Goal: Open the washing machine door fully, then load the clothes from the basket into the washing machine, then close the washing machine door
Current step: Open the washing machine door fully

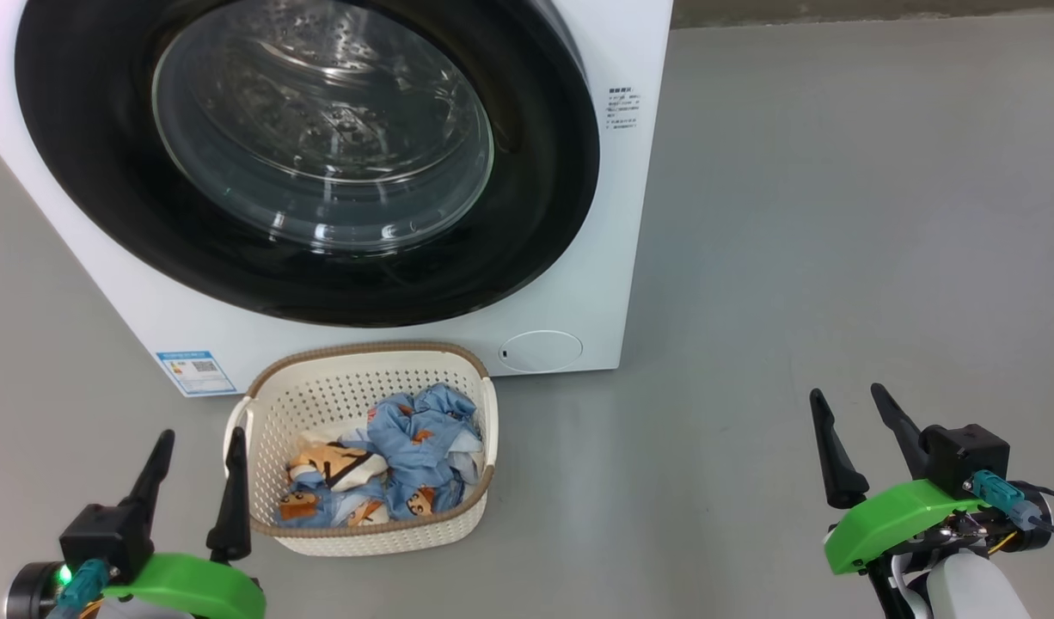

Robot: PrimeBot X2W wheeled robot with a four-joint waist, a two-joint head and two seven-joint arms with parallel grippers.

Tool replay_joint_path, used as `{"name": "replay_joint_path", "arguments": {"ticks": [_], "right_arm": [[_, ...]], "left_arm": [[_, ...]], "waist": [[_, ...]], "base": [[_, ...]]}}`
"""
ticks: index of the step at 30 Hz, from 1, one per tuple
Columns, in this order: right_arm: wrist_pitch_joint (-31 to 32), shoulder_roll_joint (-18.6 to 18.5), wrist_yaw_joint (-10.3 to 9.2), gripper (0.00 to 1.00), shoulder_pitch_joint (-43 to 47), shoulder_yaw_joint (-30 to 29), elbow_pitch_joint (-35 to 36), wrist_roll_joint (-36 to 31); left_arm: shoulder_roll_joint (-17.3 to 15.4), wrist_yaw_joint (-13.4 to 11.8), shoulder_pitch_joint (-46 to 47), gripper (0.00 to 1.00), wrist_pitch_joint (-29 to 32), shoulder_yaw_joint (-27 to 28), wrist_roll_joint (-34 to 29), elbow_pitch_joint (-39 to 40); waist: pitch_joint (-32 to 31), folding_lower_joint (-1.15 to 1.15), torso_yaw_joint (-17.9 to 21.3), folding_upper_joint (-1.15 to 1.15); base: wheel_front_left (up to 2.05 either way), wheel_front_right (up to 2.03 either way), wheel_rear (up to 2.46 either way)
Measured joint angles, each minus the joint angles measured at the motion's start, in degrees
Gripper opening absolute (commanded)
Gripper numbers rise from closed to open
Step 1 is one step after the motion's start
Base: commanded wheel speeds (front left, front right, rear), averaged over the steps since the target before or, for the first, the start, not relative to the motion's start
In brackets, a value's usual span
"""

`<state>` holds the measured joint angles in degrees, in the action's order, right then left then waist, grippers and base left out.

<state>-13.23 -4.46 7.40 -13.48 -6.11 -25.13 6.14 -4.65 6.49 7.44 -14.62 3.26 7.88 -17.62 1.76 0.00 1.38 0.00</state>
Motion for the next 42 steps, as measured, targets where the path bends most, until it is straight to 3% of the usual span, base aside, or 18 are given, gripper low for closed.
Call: {"name": "replay_joint_path", "arguments": {"ticks": [15,24,30,36,42], "right_arm": [[-0.3,0.0,0.0,1.0,-1.4,-0.8,0.2,3.3],[1.7,-0.2,0.0,1.0,-8.4,-1.7,2.8,11.2],[3.3,-0.8,0.0,1.0,-14.1,-1.8,4.0,13.1],[6.2,-0.6,0.0,1.0,-21.4,-4.4,4.2,20.9],[8.4,0.1,0.0,1.0,-28.4,-11.4,2.3,30.7]], "left_arm": [[0.6,0.4,-0.2,1.0,0.0,-0.7,-0.6,1.6],[1.5,0.6,-0.2,1.0,0.0,-2.2,-0.5,1.9],[1.6,0.6,-0.1,1.0,0.0,-3.0,-0.4,1.9],[1.7,0.9,1.4,1.0,0.0,-4.1,-0.4,1.8],[1.8,0.9,2.6,1.0,0.0,-4.9,-0.4,1.7]], "waist": [[0.9,0.0,-0.9,0.0],[3.0,0.0,-2.2,0.0],[4.8,0.0,-3.4,0.0],[6.8,0.0,-5.2,0.0],[8.5,0.0,-6.7,0.0]], "base": [[0.0,0.0,0.0],[0.0,0.0,0.0],[0.0,0.0,0.0],[0.0,0.0,0.0],[0.0,0.0,0.0]]}}
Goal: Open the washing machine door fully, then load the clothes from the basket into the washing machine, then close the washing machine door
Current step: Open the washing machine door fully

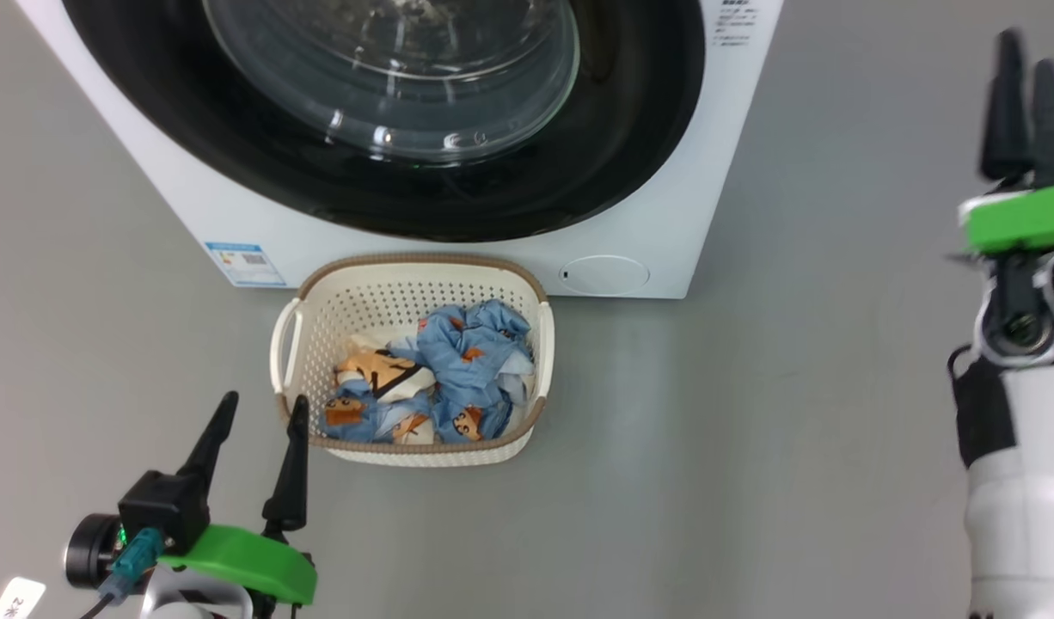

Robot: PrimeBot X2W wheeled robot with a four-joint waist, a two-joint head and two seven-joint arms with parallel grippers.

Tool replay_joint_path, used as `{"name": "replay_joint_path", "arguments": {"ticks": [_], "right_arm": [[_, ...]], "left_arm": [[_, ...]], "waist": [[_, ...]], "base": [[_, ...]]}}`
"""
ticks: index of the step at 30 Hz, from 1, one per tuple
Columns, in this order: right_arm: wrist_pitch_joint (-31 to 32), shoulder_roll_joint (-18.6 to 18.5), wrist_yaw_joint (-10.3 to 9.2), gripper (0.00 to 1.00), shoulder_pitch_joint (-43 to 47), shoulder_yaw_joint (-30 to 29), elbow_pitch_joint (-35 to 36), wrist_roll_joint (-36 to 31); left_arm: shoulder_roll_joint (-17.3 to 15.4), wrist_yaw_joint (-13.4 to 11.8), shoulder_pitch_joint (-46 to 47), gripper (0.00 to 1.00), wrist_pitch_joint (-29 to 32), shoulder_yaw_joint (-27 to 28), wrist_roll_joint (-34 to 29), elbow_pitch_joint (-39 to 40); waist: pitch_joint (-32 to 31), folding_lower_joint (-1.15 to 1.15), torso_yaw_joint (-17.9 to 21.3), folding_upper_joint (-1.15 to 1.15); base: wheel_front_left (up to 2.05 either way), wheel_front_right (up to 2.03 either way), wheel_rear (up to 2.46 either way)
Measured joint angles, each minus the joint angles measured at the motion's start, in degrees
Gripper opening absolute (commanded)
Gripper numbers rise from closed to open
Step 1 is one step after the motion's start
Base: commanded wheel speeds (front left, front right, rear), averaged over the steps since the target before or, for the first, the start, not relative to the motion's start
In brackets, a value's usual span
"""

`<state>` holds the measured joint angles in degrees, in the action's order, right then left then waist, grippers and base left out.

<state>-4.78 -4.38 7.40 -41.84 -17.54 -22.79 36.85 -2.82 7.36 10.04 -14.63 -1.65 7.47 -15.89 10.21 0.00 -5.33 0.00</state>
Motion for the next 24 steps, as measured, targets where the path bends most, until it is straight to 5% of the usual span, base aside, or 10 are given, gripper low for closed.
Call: {"name": "replay_joint_path", "arguments": {"ticks": [1,3,4,14,24], "right_arm": [[0.5,0.2,0.0,0.91,-1.1,-1.6,-0.8,2.0],[1.5,0.5,0.0,0.24,-3.0,-4.4,-2.5,5.7],[2.0,0.6,0.0,0.0,-3.9,-5.9,-3.5,7.3],[8.3,0.8,-0.01,0.0,-14.0,-15.4,-14.6,17.0],[17.1,0.4,-0.01,0.0,-26.2,-20.8,-26.1,15.6]], "left_arm": [[0.0,0.0,0.2,1.0,0.0,-0.1,0.0,0.0],[0.0,0.0,0.7,1.0,0.0,-0.5,0.0,0.0],[0.1,0.0,0.9,1.0,0.0,-0.6,0.0,0.0],[0.2,0.0,2.8,1.0,0.0,-1.8,0.4,-0.6],[0.6,0.0,4.9,1.0,0.0,-2.8,0.9,-0.5]], "waist": [[0.3,0.0,-0.3,0.0],[0.8,0.0,-0.7,0.0],[1.1,0.0,-1.0,0.0],[3.5,0.0,-2.9,0.0],[6.7,0.0,-4.0,0.0]], "base": [[0.0,0.0,0.0],[0.0,0.0,0.0],[0.0,0.0,0.0],[0.0,0.0,0.0],[0.0,0.0,0.0]]}}
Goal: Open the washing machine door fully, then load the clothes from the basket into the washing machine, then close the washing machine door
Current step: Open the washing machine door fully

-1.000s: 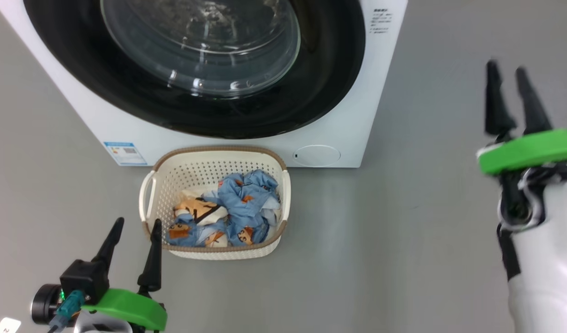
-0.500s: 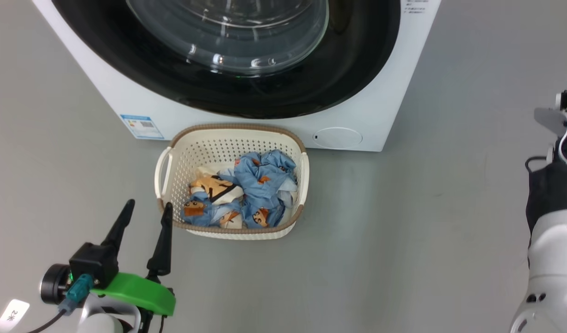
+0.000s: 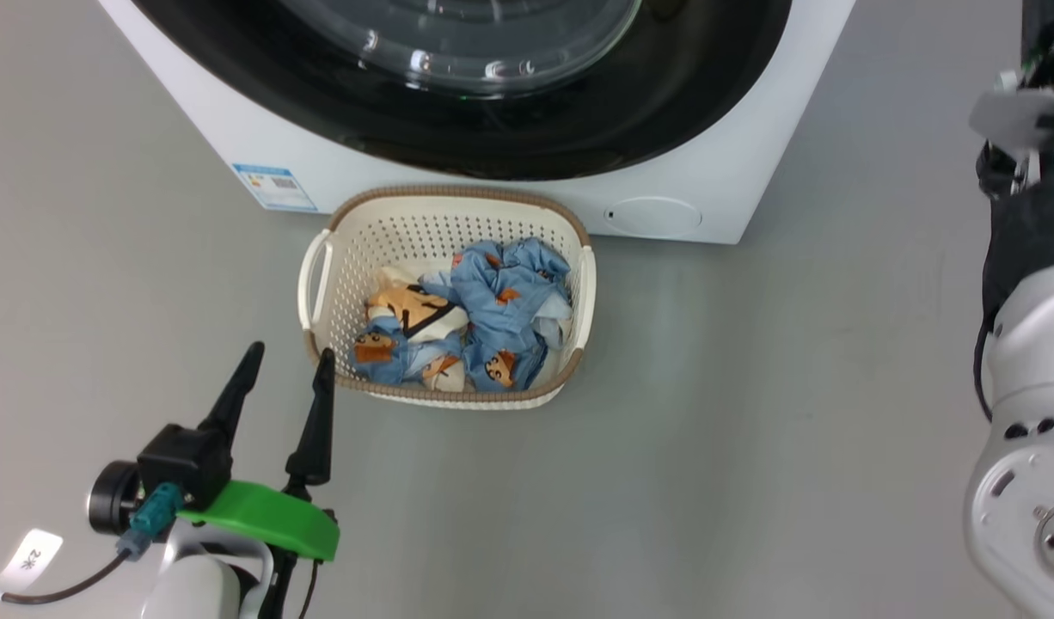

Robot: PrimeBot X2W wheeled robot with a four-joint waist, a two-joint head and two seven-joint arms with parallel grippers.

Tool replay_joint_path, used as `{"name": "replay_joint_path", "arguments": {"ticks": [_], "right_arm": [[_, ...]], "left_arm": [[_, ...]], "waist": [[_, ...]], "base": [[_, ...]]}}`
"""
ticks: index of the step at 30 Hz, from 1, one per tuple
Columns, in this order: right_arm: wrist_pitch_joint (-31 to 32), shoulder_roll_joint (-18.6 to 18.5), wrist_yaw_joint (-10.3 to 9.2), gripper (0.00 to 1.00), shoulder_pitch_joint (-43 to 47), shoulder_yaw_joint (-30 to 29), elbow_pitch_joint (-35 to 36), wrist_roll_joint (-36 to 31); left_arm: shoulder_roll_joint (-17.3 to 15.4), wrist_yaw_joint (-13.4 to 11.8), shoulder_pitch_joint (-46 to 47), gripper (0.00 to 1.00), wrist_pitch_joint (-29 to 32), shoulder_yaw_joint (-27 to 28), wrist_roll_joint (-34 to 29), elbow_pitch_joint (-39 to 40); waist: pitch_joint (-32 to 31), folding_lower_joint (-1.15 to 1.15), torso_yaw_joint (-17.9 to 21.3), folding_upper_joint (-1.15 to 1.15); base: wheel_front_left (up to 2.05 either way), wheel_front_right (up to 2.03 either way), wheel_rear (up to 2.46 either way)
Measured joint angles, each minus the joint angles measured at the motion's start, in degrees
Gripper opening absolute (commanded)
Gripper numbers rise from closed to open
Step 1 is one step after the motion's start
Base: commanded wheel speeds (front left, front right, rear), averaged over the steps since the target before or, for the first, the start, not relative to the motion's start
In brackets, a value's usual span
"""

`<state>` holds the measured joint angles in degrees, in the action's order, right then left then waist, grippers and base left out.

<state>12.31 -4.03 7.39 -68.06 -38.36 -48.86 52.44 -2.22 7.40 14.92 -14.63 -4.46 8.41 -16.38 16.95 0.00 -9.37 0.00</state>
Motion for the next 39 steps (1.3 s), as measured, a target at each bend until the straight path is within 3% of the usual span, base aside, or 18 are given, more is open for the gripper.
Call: {"name": "replay_joint_path", "arguments": {"ticks": [11,39], "right_arm": [[10.9,-1.4,0.0,0.0,-7.8,-1.4,-7.7,-6.8],[19.4,-0.6,0.0,0.0,-14.7,-7.3,-6.7,-21.4]], "left_arm": [[0.4,0.0,2.2,1.0,0.0,-1.2,0.2,0.1],[0.5,-0.6,4.6,1.0,0.0,-4.0,3.3,1.3]], "waist": [[3.1,0.0,-1.3,0.0],[7.5,0.0,-4.6,0.0]], "base": [[0.0,0.0,0.0],[0.0,0.0,0.0]]}}
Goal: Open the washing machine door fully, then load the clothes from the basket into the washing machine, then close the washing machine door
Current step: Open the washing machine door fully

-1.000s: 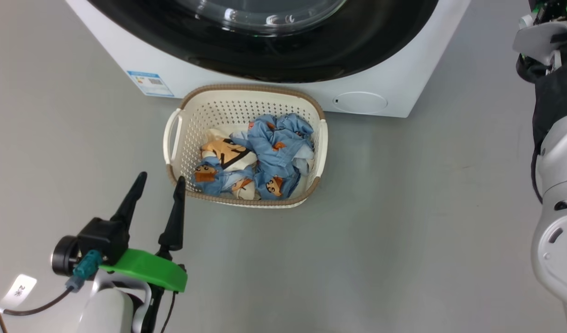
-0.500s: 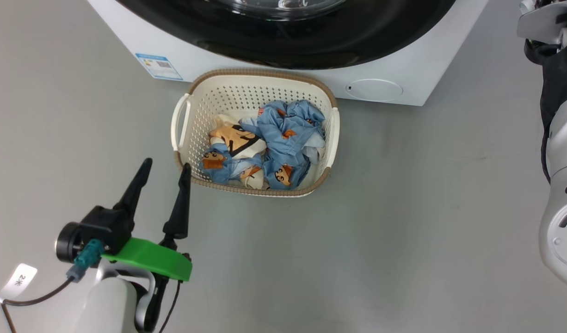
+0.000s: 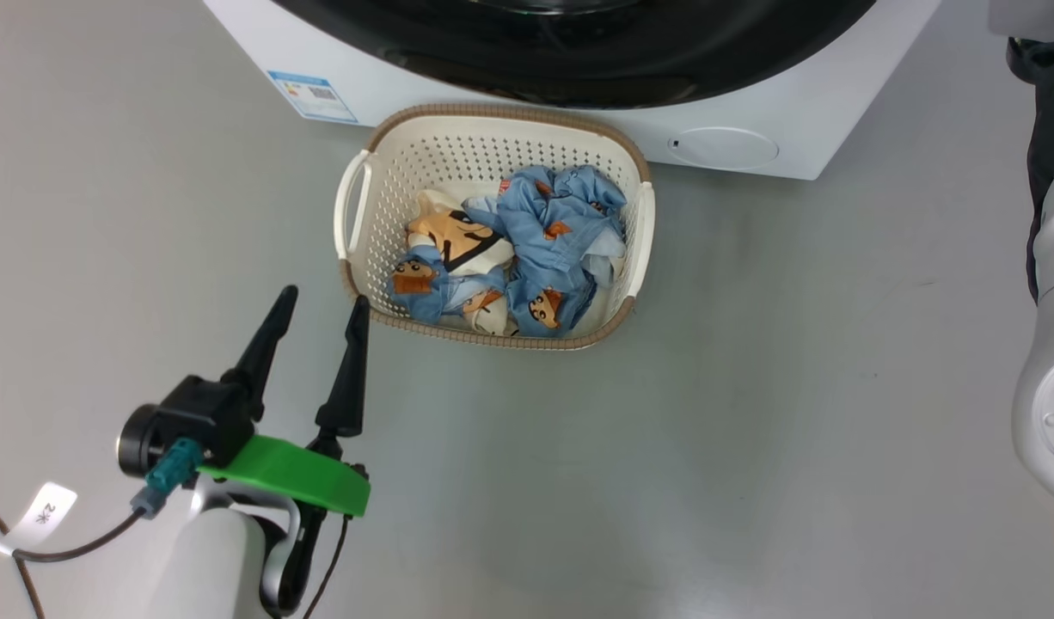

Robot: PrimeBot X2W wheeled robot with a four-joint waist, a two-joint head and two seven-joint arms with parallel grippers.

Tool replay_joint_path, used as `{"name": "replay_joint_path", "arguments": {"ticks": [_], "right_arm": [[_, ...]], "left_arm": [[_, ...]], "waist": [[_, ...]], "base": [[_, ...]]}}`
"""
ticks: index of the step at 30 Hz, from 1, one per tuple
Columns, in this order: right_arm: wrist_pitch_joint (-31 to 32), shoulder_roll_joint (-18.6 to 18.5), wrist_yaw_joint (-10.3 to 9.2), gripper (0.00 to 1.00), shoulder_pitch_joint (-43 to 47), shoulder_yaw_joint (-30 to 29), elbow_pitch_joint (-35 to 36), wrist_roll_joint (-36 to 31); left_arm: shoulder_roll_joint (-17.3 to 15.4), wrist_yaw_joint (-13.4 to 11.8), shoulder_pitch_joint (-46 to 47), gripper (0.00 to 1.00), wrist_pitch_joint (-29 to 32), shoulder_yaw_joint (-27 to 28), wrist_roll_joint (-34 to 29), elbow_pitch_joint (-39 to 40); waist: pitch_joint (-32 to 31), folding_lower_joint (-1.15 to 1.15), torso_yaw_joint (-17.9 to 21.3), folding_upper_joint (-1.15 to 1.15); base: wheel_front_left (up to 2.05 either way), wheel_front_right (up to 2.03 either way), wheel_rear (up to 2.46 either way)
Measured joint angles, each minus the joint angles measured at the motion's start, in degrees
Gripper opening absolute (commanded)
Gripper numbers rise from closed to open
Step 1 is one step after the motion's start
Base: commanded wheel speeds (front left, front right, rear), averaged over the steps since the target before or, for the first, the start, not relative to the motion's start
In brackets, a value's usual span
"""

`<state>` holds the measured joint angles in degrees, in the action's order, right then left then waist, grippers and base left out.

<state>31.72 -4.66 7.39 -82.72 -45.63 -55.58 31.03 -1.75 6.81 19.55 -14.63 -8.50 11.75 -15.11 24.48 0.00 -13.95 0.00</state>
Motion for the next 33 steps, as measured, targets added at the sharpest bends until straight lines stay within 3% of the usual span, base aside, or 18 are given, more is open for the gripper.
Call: {"name": "replay_joint_path", "arguments": {"ticks": [23,33], "right_arm": [[2.6,0.0,0.0,0.0,-4.2,-4.3,-0.6,-8.2],[8.6,-1.1,-0.02,0.0,-4.8,-4.6,-1.5,-6.8]], "left_arm": [[0.2,-1.3,1.9,1.0,0.0,-2.3,2.7,1.0],[0.3,-1.5,2.0,1.0,0.0,-2.2,3.1,2.1]], "waist": [[2.9,0.0,-2.7,0.0],[2.7,0.0,-2.5,0.0]], "base": [[0.0,0.0,0.0],[0.0,0.0,0.0]]}}
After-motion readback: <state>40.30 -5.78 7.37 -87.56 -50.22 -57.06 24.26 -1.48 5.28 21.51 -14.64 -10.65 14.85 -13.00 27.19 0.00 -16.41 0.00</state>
